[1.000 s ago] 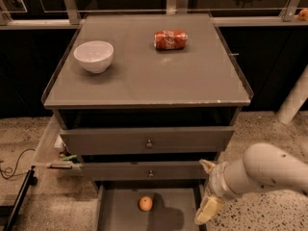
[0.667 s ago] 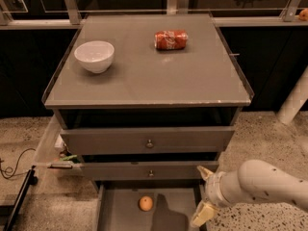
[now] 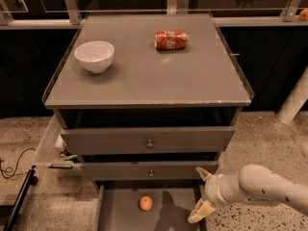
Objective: Pick orange from bottom drawer and place on counter
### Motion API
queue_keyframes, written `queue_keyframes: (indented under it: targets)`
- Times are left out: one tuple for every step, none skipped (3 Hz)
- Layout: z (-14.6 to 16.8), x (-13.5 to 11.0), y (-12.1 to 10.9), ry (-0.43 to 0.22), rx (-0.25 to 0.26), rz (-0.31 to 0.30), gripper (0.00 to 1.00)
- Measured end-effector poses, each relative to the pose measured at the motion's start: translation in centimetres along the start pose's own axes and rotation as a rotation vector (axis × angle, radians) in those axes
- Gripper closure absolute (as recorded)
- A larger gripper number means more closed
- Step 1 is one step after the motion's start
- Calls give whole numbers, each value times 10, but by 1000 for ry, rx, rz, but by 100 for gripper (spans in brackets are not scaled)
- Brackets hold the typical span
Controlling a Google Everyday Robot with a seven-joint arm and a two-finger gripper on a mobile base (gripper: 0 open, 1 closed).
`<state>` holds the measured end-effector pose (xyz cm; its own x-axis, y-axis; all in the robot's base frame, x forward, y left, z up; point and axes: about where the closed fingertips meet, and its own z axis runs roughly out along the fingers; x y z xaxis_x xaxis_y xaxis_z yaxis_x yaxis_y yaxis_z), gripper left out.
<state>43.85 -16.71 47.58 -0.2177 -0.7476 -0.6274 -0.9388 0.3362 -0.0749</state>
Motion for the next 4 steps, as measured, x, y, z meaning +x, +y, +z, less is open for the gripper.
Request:
queue_keyframes:
  targets:
    - [0,0,0,0,0,0,0]
    - [26,7,9,-27,-17,-1,0]
    - [73,26,12,-48,-29,-19,0]
    - [113,44,14,-99,-46,-15,0]
